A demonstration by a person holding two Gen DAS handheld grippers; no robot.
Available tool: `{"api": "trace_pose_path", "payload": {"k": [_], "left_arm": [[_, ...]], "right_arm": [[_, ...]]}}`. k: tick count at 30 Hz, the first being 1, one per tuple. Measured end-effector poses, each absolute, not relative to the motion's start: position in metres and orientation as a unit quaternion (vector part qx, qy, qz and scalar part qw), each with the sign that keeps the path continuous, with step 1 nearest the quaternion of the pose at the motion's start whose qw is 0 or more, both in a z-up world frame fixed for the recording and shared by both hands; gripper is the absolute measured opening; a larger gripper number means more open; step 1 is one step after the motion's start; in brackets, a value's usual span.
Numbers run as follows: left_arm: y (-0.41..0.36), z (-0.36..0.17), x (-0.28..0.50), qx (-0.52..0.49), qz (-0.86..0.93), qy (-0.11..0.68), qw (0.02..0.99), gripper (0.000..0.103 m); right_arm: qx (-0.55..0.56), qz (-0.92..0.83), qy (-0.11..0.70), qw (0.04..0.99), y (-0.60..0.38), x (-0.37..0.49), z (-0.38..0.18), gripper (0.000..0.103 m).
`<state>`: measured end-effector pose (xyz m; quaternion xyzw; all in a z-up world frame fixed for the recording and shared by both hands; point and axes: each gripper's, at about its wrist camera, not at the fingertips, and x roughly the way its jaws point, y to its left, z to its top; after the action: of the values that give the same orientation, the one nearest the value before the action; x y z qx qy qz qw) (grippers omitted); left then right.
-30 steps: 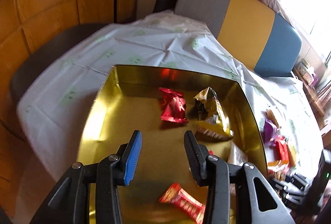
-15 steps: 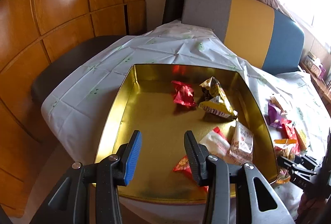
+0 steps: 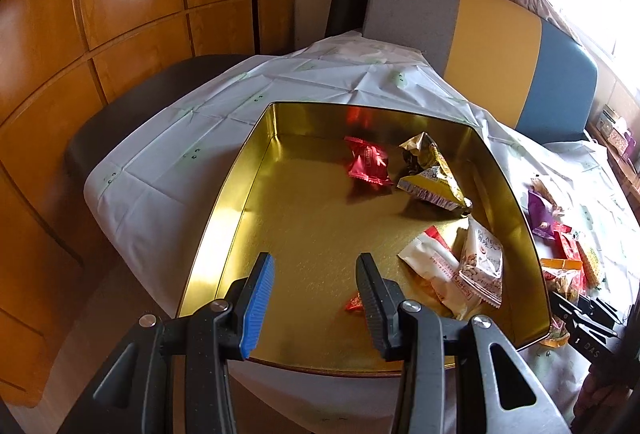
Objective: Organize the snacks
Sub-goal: 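Lift the orange-topped seed bag off the table with the right tool, then carry the seed bag over the tin and open the right tool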
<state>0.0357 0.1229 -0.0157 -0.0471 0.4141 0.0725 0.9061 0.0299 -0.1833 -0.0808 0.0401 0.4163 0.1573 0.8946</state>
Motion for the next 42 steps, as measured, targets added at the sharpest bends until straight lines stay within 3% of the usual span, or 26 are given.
{"api": "trace_pose_path", "payload": {"k": [12,21,28,35,42], "left_arm": [[0.125,-0.017,0.033,-0.055,0.077,0.407,0.908,0.043],[0.125,-0.017,0.033,-0.049,0.074,0.403,0.911,0.043],[0.139,-0.018,0.031,-0.058,0.088,0.397,0.912,0.043],[0.154,-0.012,0.028,-0.076,0.104,0.380,0.916,0.043],[0.171,-0.009,0.023,-0.087,0.123,0.369,0.917,0.043]], "right_arm": [[0.041,0.158,0.401,0.902,-0.183,0.026,-0.084,0.045],[0.040,0.143,0.452,0.880,-0.177,0.039,-0.074,0.042],[0.069,0.134,0.436,0.887,-0.184,0.046,-0.036,0.041],[0.019,0.233,0.402,0.885,-0.119,0.068,0.017,0.041],[-0.047,0.310,0.440,0.841,-0.019,0.104,0.002,0.041]]}}
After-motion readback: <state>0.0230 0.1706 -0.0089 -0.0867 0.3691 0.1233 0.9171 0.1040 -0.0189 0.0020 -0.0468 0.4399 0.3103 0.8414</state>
